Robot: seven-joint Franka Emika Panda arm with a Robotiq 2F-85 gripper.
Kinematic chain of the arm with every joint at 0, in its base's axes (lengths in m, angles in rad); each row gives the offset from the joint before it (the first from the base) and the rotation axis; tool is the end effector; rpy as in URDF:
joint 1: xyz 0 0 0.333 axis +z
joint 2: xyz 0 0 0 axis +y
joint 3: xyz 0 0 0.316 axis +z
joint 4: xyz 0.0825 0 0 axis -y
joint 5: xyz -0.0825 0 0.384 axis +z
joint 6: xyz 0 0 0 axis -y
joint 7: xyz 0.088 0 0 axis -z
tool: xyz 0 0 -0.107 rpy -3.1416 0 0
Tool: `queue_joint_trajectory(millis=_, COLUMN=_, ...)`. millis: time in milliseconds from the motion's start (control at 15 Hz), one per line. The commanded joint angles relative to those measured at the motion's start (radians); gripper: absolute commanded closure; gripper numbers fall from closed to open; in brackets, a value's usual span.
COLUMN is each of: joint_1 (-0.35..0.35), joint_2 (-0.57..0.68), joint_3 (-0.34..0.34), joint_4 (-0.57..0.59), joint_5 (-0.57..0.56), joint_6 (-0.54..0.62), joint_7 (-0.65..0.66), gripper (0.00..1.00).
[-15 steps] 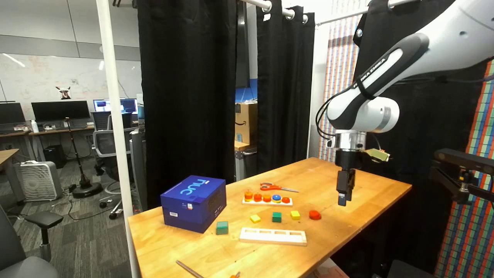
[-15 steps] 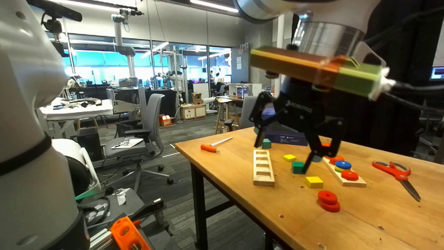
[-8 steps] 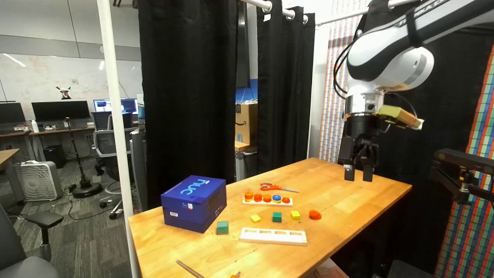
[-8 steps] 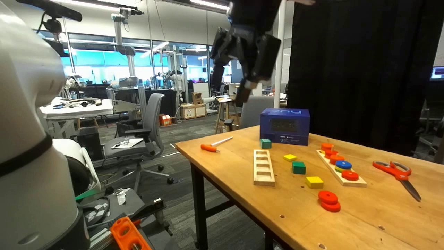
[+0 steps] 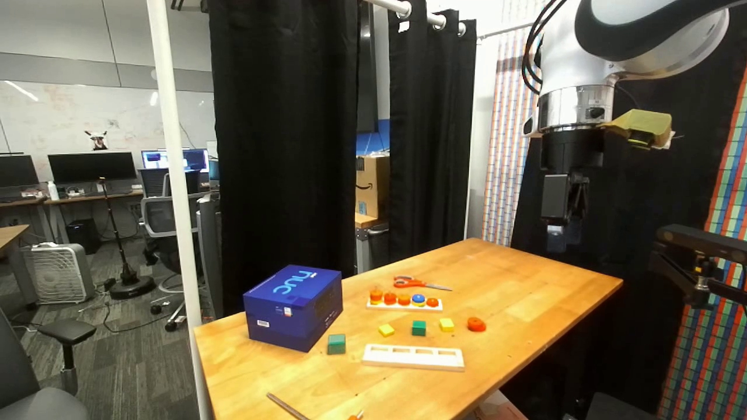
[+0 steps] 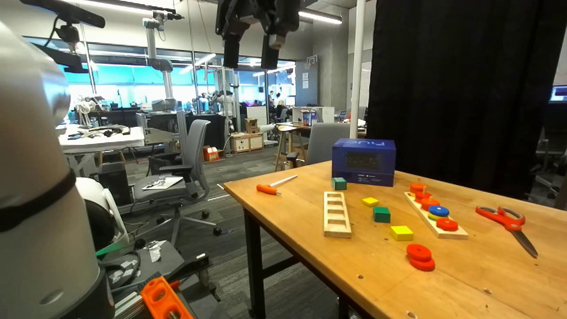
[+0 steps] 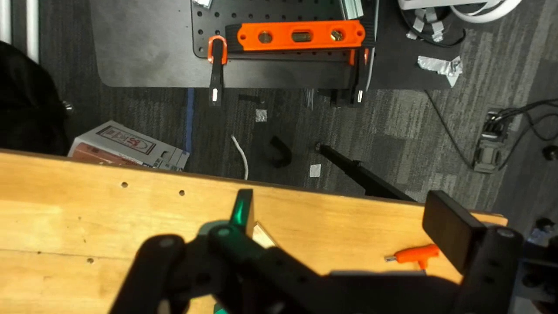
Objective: Move the orange round block from the second position from the left and put it on the orange round block on the table
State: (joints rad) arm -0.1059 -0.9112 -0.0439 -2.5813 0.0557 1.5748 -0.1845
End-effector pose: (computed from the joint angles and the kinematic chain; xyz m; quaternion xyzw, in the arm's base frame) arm 0.2662 -0.0362 0.5211 -0.9975 -0.0252 0.0401 0.0521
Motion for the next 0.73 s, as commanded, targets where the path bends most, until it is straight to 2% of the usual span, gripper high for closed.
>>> queue_joint_trajectory(millis=0, joint_1=0.05, joint_2=-0.015, joint_3=0.02, joint_4=0.025, joint_5=-0.038, joint_6=-0.023, joint_7=0.035, gripper=0.0)
queue_joint_trajectory(millis=667, joint_1=0.068, joint_2=-0.006, joint_3=0.009, joint_4=0.004, joint_5=-0.026, joint_6=-0.003, joint_7=0.048, gripper=0.0)
